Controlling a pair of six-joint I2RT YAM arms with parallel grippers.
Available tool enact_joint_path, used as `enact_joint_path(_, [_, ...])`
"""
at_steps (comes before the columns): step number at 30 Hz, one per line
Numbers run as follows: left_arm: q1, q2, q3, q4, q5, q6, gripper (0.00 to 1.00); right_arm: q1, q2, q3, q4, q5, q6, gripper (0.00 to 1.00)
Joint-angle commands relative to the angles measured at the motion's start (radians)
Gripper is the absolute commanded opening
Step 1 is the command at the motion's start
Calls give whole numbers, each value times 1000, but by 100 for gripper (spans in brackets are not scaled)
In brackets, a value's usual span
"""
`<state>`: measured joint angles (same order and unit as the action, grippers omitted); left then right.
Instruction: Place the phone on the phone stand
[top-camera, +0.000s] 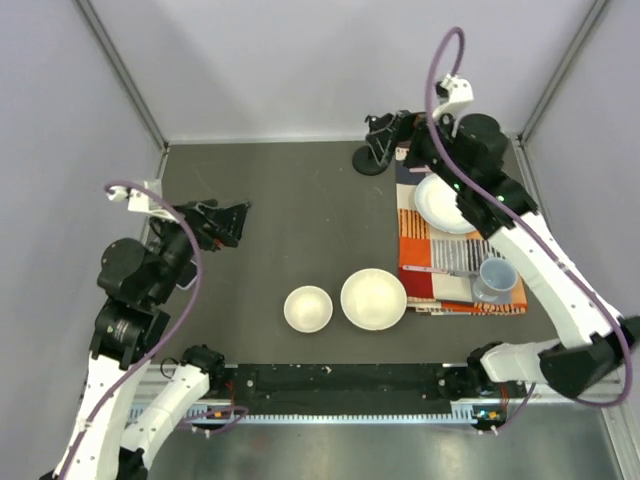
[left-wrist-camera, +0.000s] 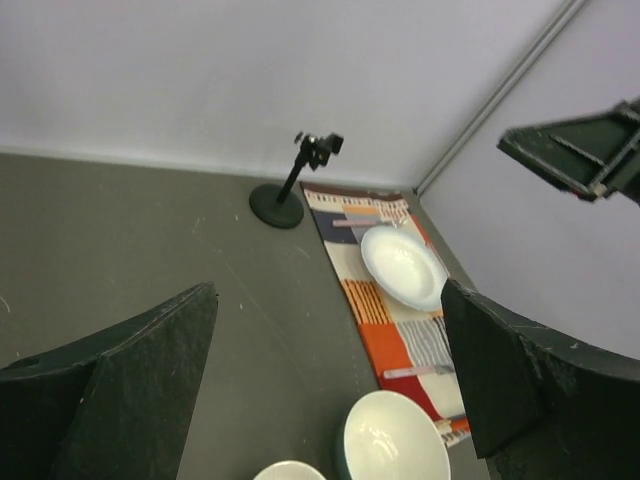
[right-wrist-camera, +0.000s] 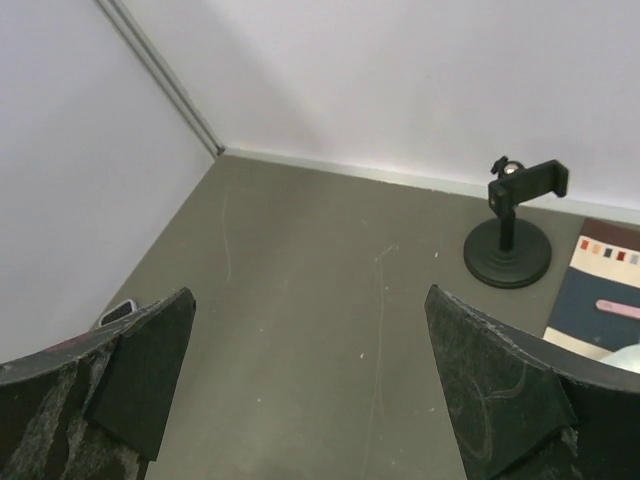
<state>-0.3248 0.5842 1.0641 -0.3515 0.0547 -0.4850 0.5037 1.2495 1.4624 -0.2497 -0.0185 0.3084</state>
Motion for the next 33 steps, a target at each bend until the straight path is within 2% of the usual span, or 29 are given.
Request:
enact_joint_path(1, [-3, 72, -45, 42, 85, -24, 99, -10, 143, 56, 64, -81, 3, 99])
enact_joint_path(4, [-3, 92, -79, 68, 112, -27, 99, -10, 229, 55, 147, -126, -17, 99])
enact_joint_path(7, [-3, 98, -118, 88, 140, -32, 99, -10, 355, 102, 161, -97, -43, 99])
enact_joint_path(10, [-5, 100, -160, 112, 165, -38, 99, -36, 520, 222, 142, -107, -45, 99])
enact_joint_path(14, [-5, 105, -220, 151, 186, -59, 98, -94, 758, 508, 69, -166, -11, 99])
enact_joint_path(16, [-5, 103, -234, 163, 221, -81, 98, -103, 836, 617, -6, -86, -54, 99])
enact_joint_path(22, [-5, 109, -251, 177, 244, -86, 97, -128, 838, 607, -28, 66, -141, 99])
enact_joint_path(25, [-5, 127, -245, 186, 250, -89, 97, -163, 857, 590, -25, 28, -150, 99])
enact_joint_path(27, [-5, 141, -240, 200, 260, -90, 97, -171, 870, 584, -22, -4, -184, 94])
enact_joint_path(28, [-5, 155, -240, 204, 263, -96, 96, -171, 875, 569, -14, -30, -199, 86])
enact_joint_path(30, [-5, 172, -240, 218, 273, -102, 96, -171, 881, 552, 23, -50, -230, 81])
enact_joint_path(33, [-5, 186, -253, 247, 292, -121, 96, -169, 890, 549, 43, -49, -256, 66])
